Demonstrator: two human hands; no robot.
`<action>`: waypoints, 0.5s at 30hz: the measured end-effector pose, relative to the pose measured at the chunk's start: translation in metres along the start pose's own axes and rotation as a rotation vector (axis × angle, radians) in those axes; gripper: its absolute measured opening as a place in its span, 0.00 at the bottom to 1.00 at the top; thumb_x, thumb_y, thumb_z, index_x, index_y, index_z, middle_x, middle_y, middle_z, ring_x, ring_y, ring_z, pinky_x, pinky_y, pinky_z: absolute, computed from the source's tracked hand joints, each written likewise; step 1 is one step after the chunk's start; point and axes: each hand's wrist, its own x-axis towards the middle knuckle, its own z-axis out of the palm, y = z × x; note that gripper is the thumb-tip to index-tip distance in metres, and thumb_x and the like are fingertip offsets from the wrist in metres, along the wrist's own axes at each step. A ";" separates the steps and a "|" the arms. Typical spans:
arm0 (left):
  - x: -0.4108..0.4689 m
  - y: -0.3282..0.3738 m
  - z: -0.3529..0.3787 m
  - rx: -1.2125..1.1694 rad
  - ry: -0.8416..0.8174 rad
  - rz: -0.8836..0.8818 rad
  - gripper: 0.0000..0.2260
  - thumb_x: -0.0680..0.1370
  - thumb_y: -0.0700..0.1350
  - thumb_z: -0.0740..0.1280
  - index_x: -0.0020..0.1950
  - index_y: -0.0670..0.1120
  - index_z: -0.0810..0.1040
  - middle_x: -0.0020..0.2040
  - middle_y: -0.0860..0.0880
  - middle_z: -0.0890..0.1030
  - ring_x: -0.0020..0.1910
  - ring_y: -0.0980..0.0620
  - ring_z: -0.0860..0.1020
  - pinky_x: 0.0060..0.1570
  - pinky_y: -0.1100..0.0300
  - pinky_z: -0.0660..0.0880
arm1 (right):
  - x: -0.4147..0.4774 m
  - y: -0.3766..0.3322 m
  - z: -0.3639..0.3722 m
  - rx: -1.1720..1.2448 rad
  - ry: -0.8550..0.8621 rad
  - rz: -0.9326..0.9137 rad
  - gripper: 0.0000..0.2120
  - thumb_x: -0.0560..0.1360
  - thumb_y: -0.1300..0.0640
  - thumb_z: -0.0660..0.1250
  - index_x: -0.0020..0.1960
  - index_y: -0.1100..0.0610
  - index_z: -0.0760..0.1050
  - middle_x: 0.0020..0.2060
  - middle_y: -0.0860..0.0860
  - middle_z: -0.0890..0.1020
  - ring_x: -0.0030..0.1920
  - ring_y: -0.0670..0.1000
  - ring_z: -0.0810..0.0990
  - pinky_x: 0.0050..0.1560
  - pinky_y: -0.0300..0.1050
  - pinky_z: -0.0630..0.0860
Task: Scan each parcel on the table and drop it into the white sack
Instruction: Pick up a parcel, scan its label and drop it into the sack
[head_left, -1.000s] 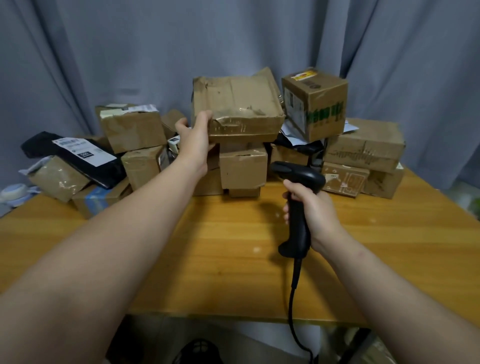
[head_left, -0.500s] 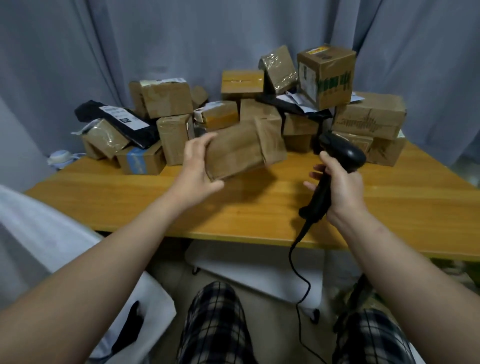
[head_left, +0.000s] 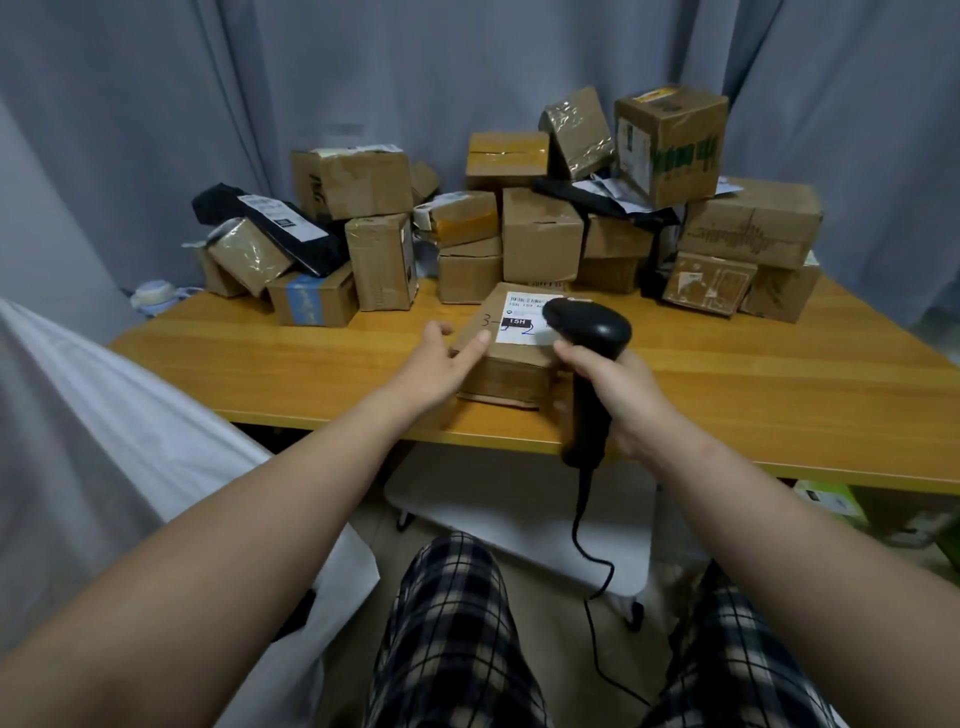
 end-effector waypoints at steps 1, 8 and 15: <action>0.003 0.001 0.004 0.011 0.052 -0.044 0.32 0.77 0.66 0.58 0.74 0.47 0.60 0.70 0.44 0.70 0.63 0.45 0.73 0.64 0.49 0.71 | -0.002 0.003 0.004 0.011 -0.014 -0.007 0.18 0.74 0.54 0.72 0.61 0.57 0.76 0.45 0.51 0.81 0.46 0.52 0.80 0.43 0.45 0.79; 0.013 -0.001 0.004 -0.252 -0.042 -0.300 0.11 0.77 0.54 0.65 0.54 0.50 0.71 0.50 0.45 0.78 0.48 0.48 0.75 0.55 0.49 0.76 | 0.006 0.018 -0.009 -0.051 0.053 -0.115 0.14 0.73 0.59 0.73 0.57 0.54 0.75 0.47 0.47 0.82 0.49 0.46 0.80 0.50 0.40 0.78; 0.018 -0.005 0.005 -0.454 -0.090 -0.303 0.28 0.71 0.62 0.70 0.64 0.50 0.67 0.53 0.47 0.79 0.51 0.48 0.79 0.40 0.59 0.74 | 0.013 0.025 -0.024 -0.146 0.065 -0.167 0.11 0.70 0.71 0.71 0.52 0.70 0.76 0.39 0.59 0.77 0.41 0.50 0.75 0.45 0.40 0.73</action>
